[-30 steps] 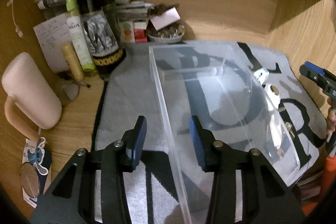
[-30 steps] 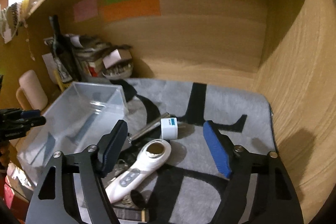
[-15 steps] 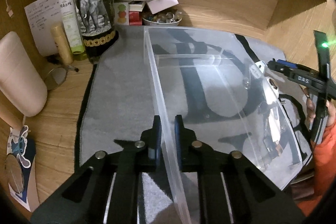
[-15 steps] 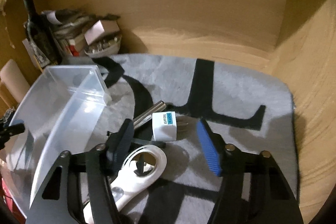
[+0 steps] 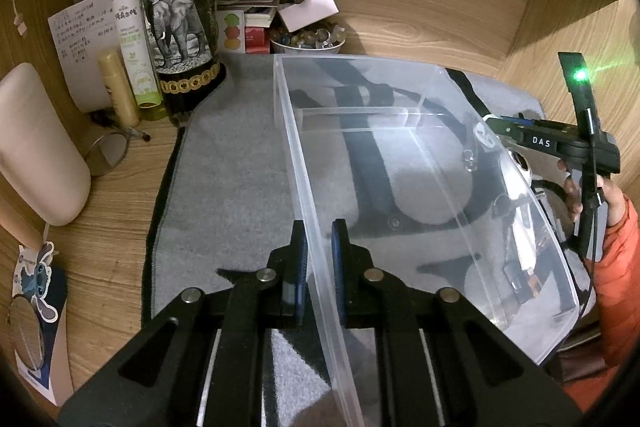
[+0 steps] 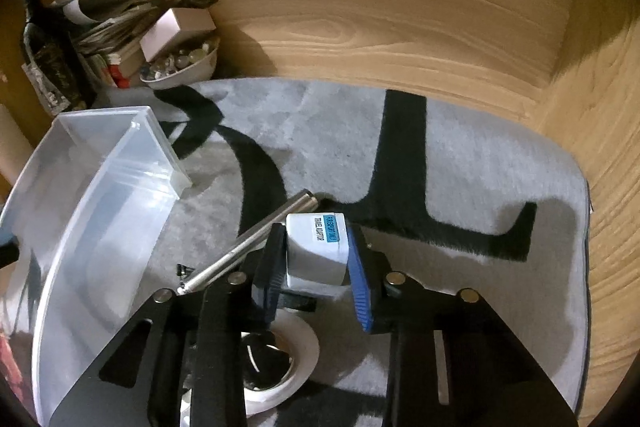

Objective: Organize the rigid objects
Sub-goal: 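Grasp the clear plastic box rim with the left gripper while the right gripper grasps the white plug adapter, then carry the white plug adapter into the box with the right gripper and release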

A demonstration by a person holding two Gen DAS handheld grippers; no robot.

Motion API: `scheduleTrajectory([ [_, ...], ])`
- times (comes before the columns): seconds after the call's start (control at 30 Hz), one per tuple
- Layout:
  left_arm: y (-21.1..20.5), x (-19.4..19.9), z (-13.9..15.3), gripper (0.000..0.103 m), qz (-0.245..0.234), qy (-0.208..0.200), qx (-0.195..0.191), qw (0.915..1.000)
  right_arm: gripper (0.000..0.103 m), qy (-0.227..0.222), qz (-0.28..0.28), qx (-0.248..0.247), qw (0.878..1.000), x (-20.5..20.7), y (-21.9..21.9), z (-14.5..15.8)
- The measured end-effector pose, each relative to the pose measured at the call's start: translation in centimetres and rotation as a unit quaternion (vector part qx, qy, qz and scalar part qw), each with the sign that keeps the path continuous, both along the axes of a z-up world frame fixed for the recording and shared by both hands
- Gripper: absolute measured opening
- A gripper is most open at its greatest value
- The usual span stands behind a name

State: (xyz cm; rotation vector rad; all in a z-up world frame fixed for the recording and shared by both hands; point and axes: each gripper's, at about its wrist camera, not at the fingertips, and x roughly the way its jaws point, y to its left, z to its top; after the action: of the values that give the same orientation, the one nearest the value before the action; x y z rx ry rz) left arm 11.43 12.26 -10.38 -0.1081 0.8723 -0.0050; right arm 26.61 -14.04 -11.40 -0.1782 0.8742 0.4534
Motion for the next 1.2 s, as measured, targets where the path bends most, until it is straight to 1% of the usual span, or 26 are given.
scheduleTrajectory([
  [0.2,-0.1,0.0,0.0,0.012,0.0,0.0,0.002,1.0,0.027,-0.025,0.009,0.01,1.0,-1.2,0.4,1.6],
  [0.47,-0.2,0.0,0.0,0.012,0.0,0.001,0.004,1.0,0.027,-0.068,0.027,0.033,0.997,-4.4,1.4,5.2],
  [0.6,-0.3,0.0,0.0,0.012,-0.001,0.001,0.009,1.0,0.027,-0.087,0.046,0.046,0.994,-5.8,2.4,7.0],
  [0.73,-0.4,0.1,-0.1,0.012,0.0,-0.001,0.015,0.9999,0.027,-0.1,0.069,0.054,0.991,-7.3,3.7,8.1],
  [0.93,-0.4,0.1,-0.2,0.012,0.001,-0.003,0.013,0.9999,0.027,-0.101,0.101,0.064,0.988,-8.5,5.9,8.6],
  [1.2,-0.3,0.1,-0.2,0.012,0.001,-0.006,0.012,0.9999,0.027,-0.078,0.154,0.049,0.984,-9.1,9.4,7.2],
])
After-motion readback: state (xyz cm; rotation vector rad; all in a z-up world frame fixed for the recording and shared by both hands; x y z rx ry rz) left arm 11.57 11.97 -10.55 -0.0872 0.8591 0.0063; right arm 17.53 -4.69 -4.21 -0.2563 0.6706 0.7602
